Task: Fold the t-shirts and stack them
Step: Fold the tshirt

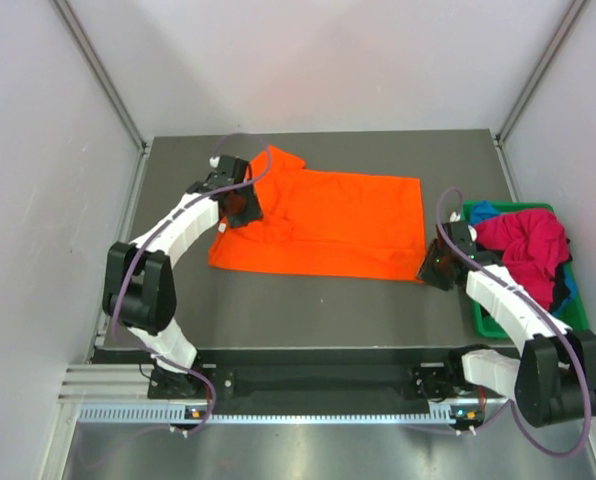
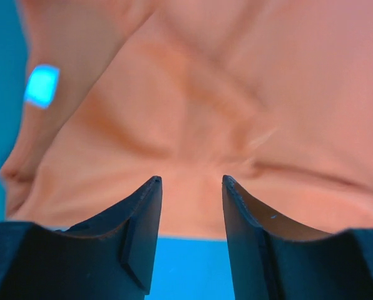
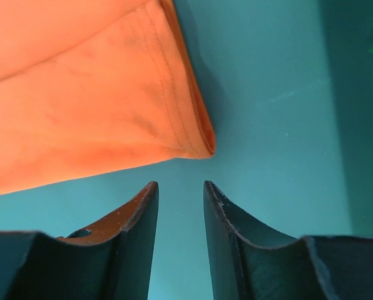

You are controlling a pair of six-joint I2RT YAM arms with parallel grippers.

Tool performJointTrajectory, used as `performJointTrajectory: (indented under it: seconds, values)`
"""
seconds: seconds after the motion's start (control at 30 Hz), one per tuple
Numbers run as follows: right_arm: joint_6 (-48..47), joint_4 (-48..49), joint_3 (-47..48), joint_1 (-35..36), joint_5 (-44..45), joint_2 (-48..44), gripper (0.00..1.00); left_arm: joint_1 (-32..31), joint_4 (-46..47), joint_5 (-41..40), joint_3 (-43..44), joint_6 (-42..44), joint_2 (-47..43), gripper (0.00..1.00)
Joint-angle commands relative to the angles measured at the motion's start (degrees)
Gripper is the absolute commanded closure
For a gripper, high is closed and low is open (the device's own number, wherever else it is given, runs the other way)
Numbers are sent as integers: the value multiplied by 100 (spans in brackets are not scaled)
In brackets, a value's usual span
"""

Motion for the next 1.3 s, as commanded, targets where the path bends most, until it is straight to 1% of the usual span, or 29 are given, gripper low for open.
performJointTrajectory:
  seconds: [0.0, 0.07, 0.1, 0.13, 0.2, 0.3, 0.37, 0.4, 0.47, 0.53, 0.63, 0.67, 0.73, 0.83, 0.87, 0.9, 1.0, 1.1, 1.2, 1.27]
  values:
    - [-122, 66, 190, 28, 144, 177, 64, 713, -477, -213, -592, 29, -664, 51]
    - [-95, 197, 84, 28, 328, 213, 62, 1137, -407, 199, -987, 2, -884, 51]
    - [-78, 250, 5, 28, 364, 257, 61, 1443, -363, 254, -1094, -16, -1086, 50]
    - [-60, 277, -13, 28, 373, 309, 61, 1542, -354, 254, -1199, -7, -1192, 50]
    - [-34, 347, -74, 37, 443, 441, 61, 1700, -345, 159, -1480, -7, -1438, 48]
    - [-25, 418, -118, 28, 636, 573, 61, 1719, -293, 254, -1849, -121, -1623, 48]
    - [-42, 453, -127, 28, 794, 643, 61, 1719, -100, 255, -2165, -191, -1676, 48]
    - [-42, 470, -145, 37, 821, 661, 61, 1719, -12, 246, -2263, -218, -1668, 48]
    - [-60, 506, -145, 28, 821, 679, 61, 1955, 138, 508, -2447, -236, -1580, 48]
    - [-95, 584, -188, 28, 769, 679, 62, 2000, 217, 518, -2527, -297, -1378, 49]
    - [-113, 637, -233, 28, 681, 697, 66, 2123, 305, 509, -2580, -402, -1150, 49]
    - [-113, 629, -233, 37, 654, 679, 71, 2132, 331, 483, -2580, -438, -1097, 50]
    - [-121, 541, -215, 28, 611, 644, 76, 2141, 419, 518, -2650, -587, -982, 50]
    - [-52, 374, -110, 28, 435, 442, 74, 2132, 735, 553, -2816, -763, -1035, 50]
    - [-25, 278, -75, 28, 339, 320, 70, 2141, 831, 536, -2843, -798, -1052, 50]
    - [19, 260, -22, 28, 294, 258, 69, 2132, 1006, 527, -2878, -816, -1079, 51]
    - [159, 216, 92, 37, 250, 160, 66, 2132, 1070, 465, -2923, -877, -1062, 51]
    - [256, 312, 154, 37, 399, 300, 64, 2132, 982, 351, -2861, -869, -895, 54]
    - [239, 461, 181, 37, 531, 511, 64, 2141, 859, 334, -2765, -825, -728, 61]
    - [221, 646, 137, 37, 549, 730, 63, 2141, 867, 334, -2747, -825, -701, 62]
